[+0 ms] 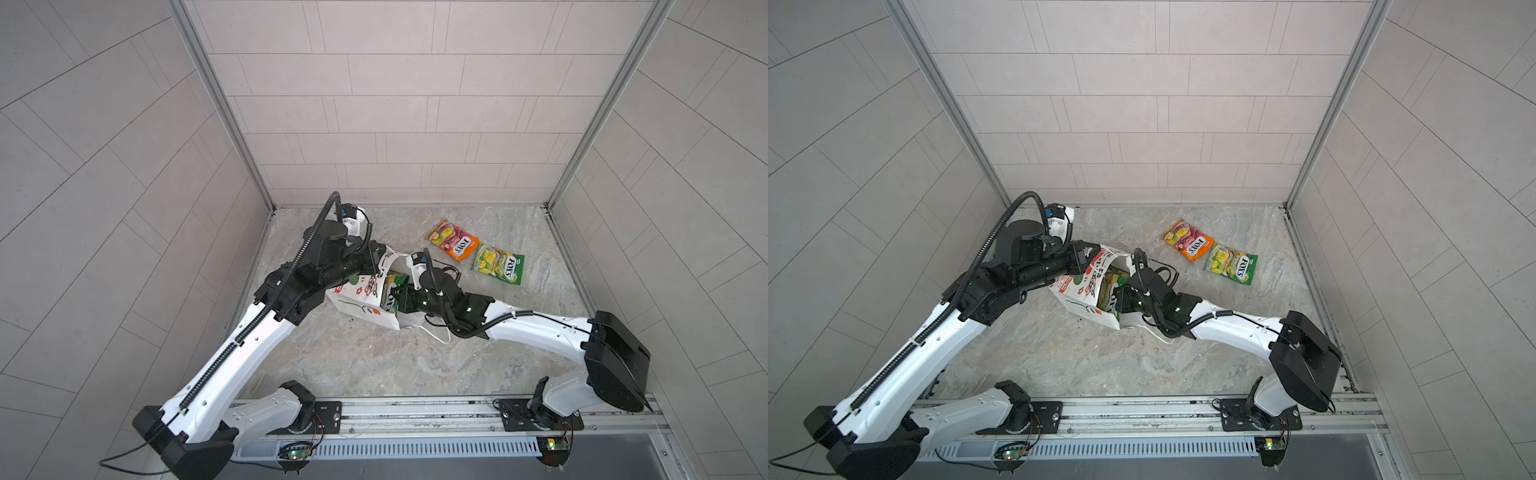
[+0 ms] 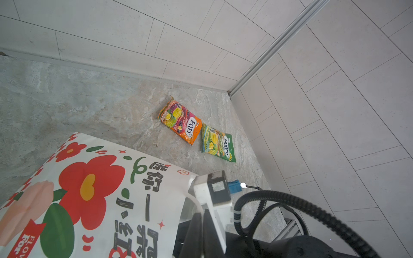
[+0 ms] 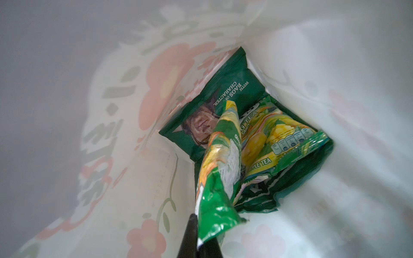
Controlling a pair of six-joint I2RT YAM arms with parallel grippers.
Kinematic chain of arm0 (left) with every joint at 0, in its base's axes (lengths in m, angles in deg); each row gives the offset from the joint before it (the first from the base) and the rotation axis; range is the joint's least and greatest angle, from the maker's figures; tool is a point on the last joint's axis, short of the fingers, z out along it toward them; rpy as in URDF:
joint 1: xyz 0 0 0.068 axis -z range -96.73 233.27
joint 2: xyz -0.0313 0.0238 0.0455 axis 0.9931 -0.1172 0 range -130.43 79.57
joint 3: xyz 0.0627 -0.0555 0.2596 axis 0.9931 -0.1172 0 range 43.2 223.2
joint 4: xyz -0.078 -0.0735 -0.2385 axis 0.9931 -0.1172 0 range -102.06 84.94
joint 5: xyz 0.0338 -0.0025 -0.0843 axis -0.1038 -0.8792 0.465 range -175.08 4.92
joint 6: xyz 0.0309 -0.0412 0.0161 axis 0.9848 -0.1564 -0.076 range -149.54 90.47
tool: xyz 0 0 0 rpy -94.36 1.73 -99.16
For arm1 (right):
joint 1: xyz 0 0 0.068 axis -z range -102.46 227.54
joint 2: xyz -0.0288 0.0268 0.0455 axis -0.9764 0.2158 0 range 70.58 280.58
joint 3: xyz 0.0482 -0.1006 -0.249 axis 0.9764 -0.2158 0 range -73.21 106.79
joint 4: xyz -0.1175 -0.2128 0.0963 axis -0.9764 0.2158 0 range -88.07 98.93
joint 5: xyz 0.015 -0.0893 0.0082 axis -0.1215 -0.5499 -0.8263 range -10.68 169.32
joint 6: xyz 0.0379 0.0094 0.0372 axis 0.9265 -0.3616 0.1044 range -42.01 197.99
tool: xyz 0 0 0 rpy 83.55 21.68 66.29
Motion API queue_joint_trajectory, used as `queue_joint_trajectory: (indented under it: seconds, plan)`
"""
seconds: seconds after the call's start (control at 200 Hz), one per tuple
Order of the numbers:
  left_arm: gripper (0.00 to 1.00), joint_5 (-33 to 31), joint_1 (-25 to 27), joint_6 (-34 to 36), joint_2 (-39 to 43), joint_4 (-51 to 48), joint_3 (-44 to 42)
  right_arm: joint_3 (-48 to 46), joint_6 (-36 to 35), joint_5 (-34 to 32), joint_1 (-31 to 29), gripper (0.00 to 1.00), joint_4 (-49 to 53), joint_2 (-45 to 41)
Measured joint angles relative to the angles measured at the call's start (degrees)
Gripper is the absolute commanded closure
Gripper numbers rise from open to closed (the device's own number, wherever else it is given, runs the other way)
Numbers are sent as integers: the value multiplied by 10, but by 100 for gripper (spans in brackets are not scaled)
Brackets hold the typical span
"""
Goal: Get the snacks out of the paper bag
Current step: 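Pull the green packet out of the bag with the right gripper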
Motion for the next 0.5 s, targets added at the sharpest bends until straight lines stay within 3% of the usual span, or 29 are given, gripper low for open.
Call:
queue_joint_trajectory:
  seconds: [0.5]
  plan:
    - [100, -15, 0, 0, 3, 0, 0, -3, -63, 57, 43, 100, 115, -143]
